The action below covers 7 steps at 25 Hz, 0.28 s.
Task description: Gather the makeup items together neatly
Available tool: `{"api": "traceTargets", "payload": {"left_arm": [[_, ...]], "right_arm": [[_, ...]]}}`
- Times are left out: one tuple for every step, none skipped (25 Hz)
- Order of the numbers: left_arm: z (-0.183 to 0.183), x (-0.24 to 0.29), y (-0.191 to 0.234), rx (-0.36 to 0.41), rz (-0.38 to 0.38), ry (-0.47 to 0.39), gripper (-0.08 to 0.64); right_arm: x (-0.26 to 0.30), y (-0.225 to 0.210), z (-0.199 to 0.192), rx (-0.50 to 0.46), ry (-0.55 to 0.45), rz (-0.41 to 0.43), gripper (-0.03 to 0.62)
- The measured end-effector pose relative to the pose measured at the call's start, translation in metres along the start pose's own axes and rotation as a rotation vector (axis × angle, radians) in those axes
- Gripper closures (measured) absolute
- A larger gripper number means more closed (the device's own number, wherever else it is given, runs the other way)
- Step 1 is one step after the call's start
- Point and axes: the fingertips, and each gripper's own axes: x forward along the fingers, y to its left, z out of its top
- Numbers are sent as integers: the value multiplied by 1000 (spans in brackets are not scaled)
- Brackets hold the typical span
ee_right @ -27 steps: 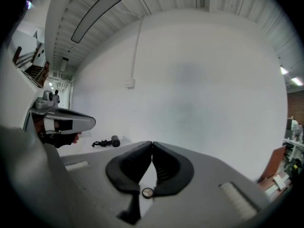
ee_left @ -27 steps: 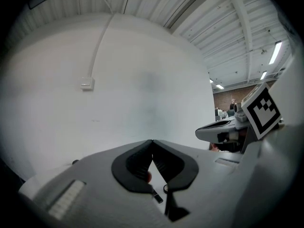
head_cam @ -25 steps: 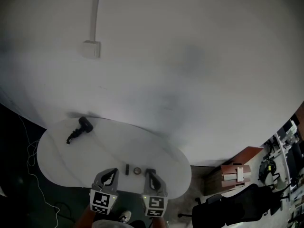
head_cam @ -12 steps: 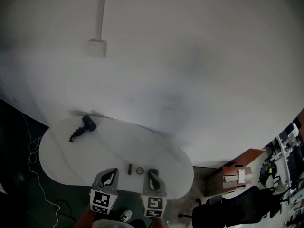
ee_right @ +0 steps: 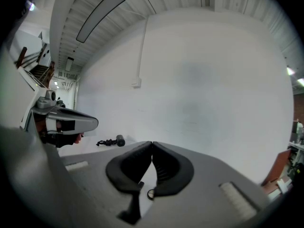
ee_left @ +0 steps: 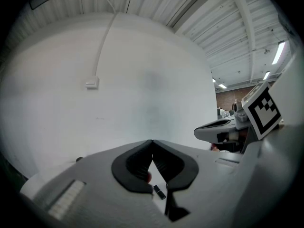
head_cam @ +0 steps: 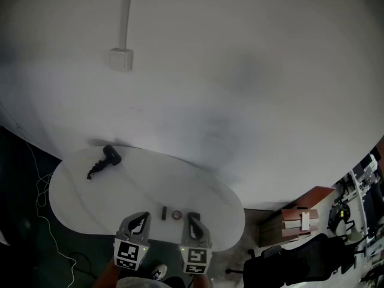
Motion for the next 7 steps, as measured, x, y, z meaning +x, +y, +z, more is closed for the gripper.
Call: {"api": "traceTargets", "payload": {"left_arm": [[0, 0, 0, 1, -1, 0, 549], [0, 0, 1, 1, -1, 0, 549], [1, 1, 1, 0, -1, 0, 549], [1, 1, 1, 0, -1, 0, 549], [2, 1, 1, 1, -1, 0, 549], [2, 1, 1, 1, 0, 0, 549], [2, 1, 0, 2, 0, 0, 549]], "right_arm": [[0, 0, 0, 0, -1, -1, 586], [0, -1, 0, -1, -2, -2, 587], [1, -1, 1, -1, -3, -2, 586], [0, -1, 2, -2, -4, -2, 586], [0, -2, 2, -2, -5, -2, 586], [0, -2, 2, -2, -6, -2, 586], [-1, -3, 2, -2, -7, -2, 586]]}}
